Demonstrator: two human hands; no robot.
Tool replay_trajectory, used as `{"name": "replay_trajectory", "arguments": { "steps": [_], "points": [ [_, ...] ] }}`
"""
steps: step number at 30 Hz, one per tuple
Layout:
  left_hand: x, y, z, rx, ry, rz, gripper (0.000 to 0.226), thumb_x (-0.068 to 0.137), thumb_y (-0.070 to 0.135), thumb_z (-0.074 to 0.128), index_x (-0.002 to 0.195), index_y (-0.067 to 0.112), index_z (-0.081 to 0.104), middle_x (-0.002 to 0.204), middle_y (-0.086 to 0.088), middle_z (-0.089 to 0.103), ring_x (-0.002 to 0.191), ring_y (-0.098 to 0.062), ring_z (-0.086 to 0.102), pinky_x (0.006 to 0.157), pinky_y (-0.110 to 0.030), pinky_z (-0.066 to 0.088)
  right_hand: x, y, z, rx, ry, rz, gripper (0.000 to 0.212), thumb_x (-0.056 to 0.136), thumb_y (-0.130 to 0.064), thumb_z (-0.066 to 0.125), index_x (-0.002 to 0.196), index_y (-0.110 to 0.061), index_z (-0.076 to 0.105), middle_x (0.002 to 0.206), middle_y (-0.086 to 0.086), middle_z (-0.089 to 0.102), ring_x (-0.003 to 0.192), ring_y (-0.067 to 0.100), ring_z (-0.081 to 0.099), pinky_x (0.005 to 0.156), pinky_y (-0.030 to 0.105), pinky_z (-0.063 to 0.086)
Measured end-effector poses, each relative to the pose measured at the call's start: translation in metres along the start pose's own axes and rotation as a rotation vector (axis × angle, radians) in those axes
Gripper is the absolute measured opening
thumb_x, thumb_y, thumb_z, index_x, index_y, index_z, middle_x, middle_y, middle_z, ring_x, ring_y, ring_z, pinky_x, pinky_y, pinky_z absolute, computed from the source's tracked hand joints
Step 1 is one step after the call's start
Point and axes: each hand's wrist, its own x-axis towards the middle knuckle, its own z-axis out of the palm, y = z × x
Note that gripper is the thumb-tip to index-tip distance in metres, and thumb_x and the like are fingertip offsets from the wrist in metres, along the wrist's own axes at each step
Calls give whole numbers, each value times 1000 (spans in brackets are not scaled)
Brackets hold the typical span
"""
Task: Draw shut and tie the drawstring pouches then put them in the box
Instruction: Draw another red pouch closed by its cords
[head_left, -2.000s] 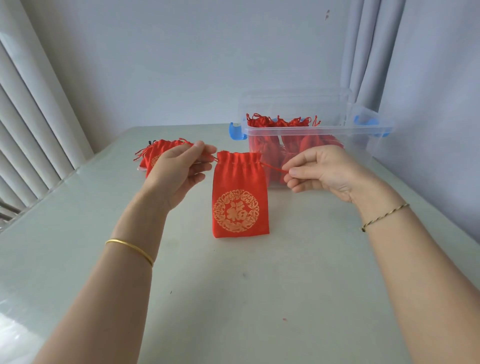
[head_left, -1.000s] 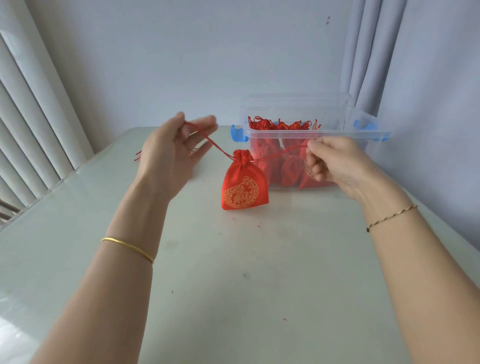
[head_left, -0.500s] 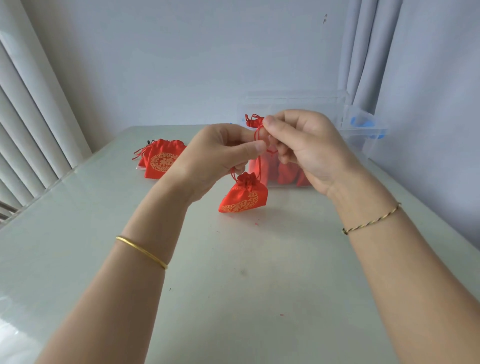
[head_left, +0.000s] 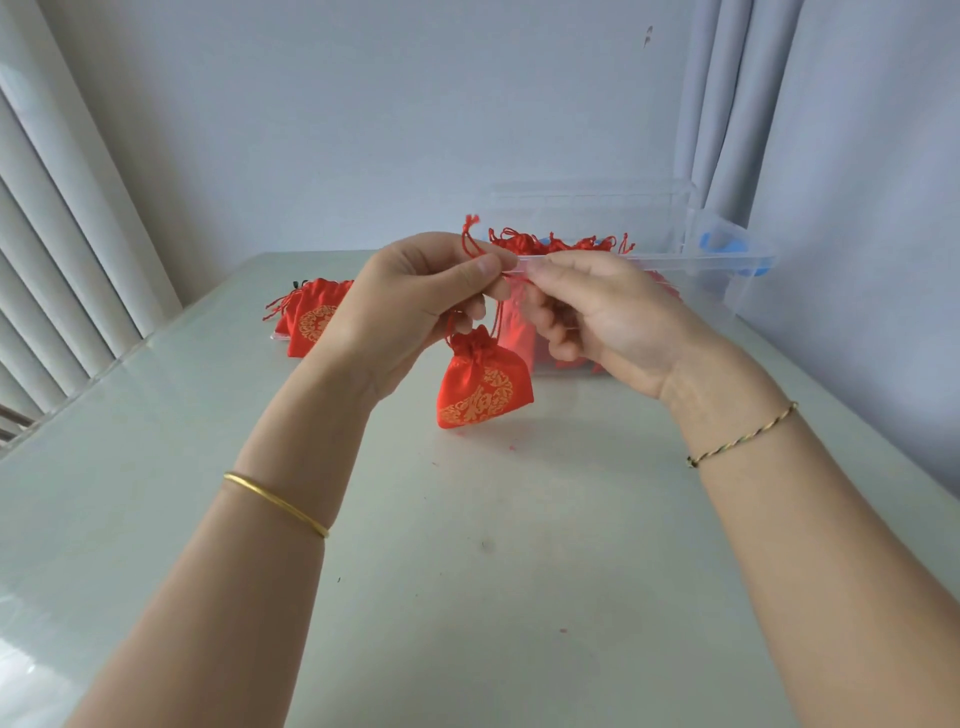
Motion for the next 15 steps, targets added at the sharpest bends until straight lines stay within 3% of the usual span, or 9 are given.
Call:
{"name": "replay_trajectory", "arguments": {
  "steps": [3,6,9,11,15],
  "points": [
    [1,0,-2,-35,24,1,14,89,0,53,90,6,66,70,2,68,59,-5,55,55,-14,44,-4,-1,-6,-4,-168,17,35,96,-17,44,62,-12,47,55,0,47,50,14,36,43,21,28],
    [1,0,-1,-19,-1,6,15,86,-6,54,87,4,65,74,-5,65,60,-9,55,57,-16,47,-9,-1,-10,-227,-252,87,33,94,-22,48,63,-12,53,59,2,55,50,10,45,46,21,33],
    [-1,2,0,19,-65,23,19,86,-10,52,88,6,63,74,-5,62,59,-10,54,58,-17,48,-7,0,-16,-325,-39,108,41,97,-37,40,69,-15,62,68,3,64,54,9,50,50,23,35],
    [-2,3,2,103,-113,76,23,87,-12,51,93,8,61,77,-6,58,60,-9,55,60,-18,48,-3,2,-16,-223,93,22,40,100,-33,35,77,-16,63,74,2,64,61,10,53,55,24,39],
    [-3,3,9,444,-80,266,31,84,-10,55,97,18,62,82,8,58,71,1,55,68,-15,48,3,10,-2,107,67,-3,25,100,-18,36,92,-12,59,65,-5,65,57,11,60,62,29,45]
  ]
}}
